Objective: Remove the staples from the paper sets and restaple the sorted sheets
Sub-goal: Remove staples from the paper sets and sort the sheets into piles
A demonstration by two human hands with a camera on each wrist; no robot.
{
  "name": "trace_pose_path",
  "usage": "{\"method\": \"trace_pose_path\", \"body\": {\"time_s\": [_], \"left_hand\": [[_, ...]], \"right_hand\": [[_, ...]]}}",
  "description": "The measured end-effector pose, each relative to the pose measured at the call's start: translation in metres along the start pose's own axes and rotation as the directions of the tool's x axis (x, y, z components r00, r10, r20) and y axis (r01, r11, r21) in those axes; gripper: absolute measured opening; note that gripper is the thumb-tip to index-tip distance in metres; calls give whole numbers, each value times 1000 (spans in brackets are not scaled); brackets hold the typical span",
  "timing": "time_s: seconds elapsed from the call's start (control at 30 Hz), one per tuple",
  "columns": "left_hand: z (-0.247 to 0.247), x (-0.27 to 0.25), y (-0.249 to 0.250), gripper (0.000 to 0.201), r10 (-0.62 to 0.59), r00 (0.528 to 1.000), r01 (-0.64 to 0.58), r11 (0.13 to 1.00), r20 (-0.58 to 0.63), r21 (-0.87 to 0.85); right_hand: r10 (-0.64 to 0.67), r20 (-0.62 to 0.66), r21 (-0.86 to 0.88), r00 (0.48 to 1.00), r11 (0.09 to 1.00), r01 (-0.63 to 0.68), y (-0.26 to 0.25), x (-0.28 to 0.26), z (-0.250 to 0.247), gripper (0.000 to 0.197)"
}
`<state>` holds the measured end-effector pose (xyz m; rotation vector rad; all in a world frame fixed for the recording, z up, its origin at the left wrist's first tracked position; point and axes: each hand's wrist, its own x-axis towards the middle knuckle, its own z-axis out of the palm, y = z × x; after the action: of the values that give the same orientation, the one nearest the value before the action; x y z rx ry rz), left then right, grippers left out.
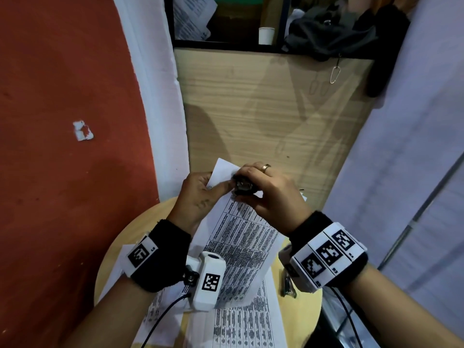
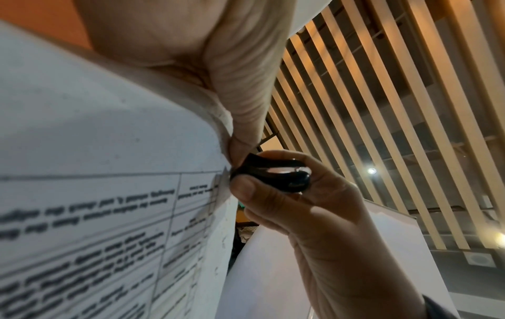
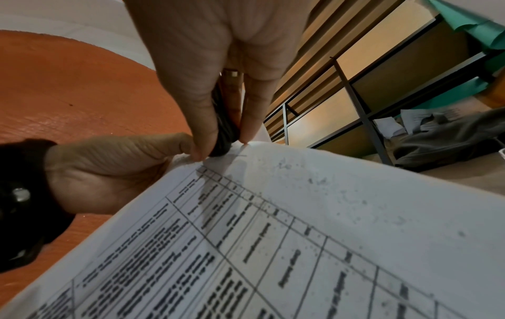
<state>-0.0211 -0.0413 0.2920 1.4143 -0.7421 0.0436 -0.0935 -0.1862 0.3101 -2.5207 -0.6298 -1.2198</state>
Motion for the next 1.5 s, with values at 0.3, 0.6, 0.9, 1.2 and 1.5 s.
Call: {"method": "trace_pose_path", "body": {"time_s": [0.3, 0.6, 0.9, 1.2, 1.5], "left_hand": [[-1, 1, 7, 11, 32, 999, -29, 998, 38, -63], [-1, 0, 6, 14, -23, 993, 43, 982, 113, -186], [-2, 6, -1, 23, -107, 984, 137, 963, 140, -232], [11, 6, -7, 8, 47, 994, -50, 998, -98, -27], [9, 11, -18, 6, 64, 971, -60, 998, -230, 28]], "right_hand": [[-21, -28, 1, 999, 1000, 21, 0, 2, -1, 29], [-20, -73, 54, 997, 998, 24, 2, 3, -1, 25], [159, -112, 352, 981, 929, -111, 3, 0, -1, 30], [150, -198, 212, 969, 971, -107, 2, 3, 6, 23], [185, -177, -84, 967, 976, -202, 12, -17, 14, 22]]}}
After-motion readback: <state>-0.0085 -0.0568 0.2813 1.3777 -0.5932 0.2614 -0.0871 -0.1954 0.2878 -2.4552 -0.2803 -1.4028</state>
